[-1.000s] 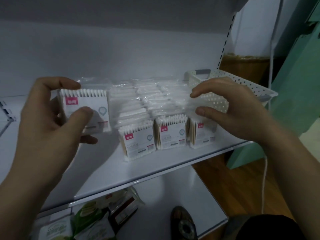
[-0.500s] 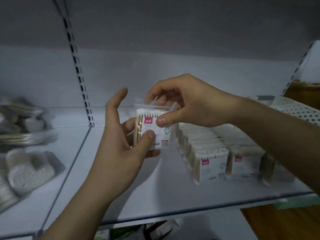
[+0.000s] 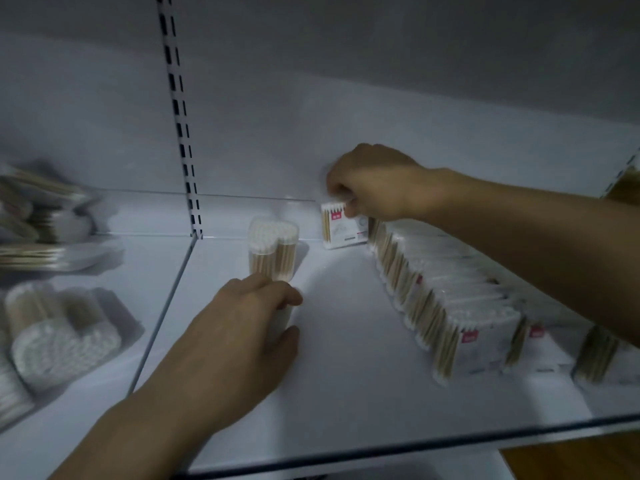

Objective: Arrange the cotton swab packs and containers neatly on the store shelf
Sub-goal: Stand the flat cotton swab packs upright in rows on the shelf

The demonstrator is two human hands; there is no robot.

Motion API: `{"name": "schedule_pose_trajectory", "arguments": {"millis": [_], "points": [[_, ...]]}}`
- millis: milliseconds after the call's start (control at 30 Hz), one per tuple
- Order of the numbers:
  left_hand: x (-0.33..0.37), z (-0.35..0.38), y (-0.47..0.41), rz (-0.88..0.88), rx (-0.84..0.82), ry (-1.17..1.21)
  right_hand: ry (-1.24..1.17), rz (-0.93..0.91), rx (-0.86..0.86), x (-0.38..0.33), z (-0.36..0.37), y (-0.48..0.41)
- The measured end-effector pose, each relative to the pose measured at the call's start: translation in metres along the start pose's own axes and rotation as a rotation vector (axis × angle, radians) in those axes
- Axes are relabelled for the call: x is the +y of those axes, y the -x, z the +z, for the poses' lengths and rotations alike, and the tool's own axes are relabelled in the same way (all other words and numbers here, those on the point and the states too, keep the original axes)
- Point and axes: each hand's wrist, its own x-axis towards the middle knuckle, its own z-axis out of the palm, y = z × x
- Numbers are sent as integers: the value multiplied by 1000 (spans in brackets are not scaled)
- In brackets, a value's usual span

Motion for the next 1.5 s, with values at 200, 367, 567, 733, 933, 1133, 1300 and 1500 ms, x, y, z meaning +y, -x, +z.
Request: {"name": "schedule_pose_trajectory", "arguments": {"millis": [200,367,567,733,933,1133,1300,1500], "points": [[-3,-1,-1,-24,-5,-42,37,32,46,1,9,-4],[-4,-2,0,-35,-29,-87,21,37,24,2,12,-3],[-7,-12,7,0,5,-65,15,50,49,2,-3,10],[-7,-51,30,19,208,-97,-78,7,118,-34,-42,24],[-22,-98,67,-110,461,-210,-297,-167,202,-131,-75,-5],[-41,-124,97,-204,525,-246,-494,-323,173,-207,-76,-50],[-60,-142,121,-277,549,-259,-461,-399,133,-250,-60,-87],[-72,-149,124,-240,617,-170,-444,-368,174,-256,-34,-102]]}}
